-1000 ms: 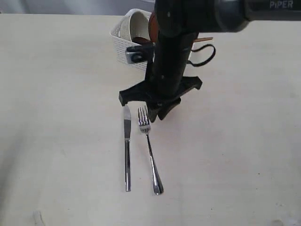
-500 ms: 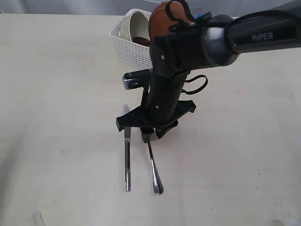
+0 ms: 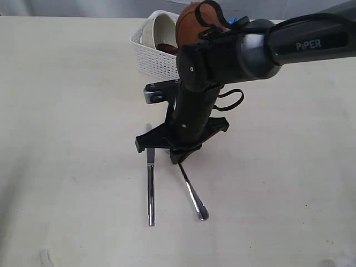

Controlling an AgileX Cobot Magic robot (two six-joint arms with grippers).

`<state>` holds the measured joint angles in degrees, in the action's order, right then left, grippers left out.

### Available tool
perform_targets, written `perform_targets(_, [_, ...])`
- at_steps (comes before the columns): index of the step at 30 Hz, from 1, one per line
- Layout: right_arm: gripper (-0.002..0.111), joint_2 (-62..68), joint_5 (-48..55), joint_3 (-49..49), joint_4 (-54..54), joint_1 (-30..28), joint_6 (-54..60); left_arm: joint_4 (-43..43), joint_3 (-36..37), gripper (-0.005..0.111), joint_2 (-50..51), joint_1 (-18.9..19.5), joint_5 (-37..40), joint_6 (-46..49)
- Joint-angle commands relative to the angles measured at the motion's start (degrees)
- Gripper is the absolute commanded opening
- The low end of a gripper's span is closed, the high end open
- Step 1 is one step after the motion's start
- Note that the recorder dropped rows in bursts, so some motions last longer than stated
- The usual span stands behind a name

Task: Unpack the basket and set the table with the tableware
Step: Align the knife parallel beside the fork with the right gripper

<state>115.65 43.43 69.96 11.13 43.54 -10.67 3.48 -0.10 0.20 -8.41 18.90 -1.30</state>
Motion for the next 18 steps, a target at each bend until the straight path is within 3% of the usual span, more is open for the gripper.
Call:
perform_targets(1, [0.0,0.09,-1.32,-0.07,0.31,0.05,-1.53,-0.26,0.1,0.0,-0.2,-0.36,-0.56,0.02])
perform_targets(18, [0.0,0.09,-6.37,-0.07,5.27,-0.06,-8.65,-0.26,0.1,0.0,-0.2,-0.36,-0.56,0.02])
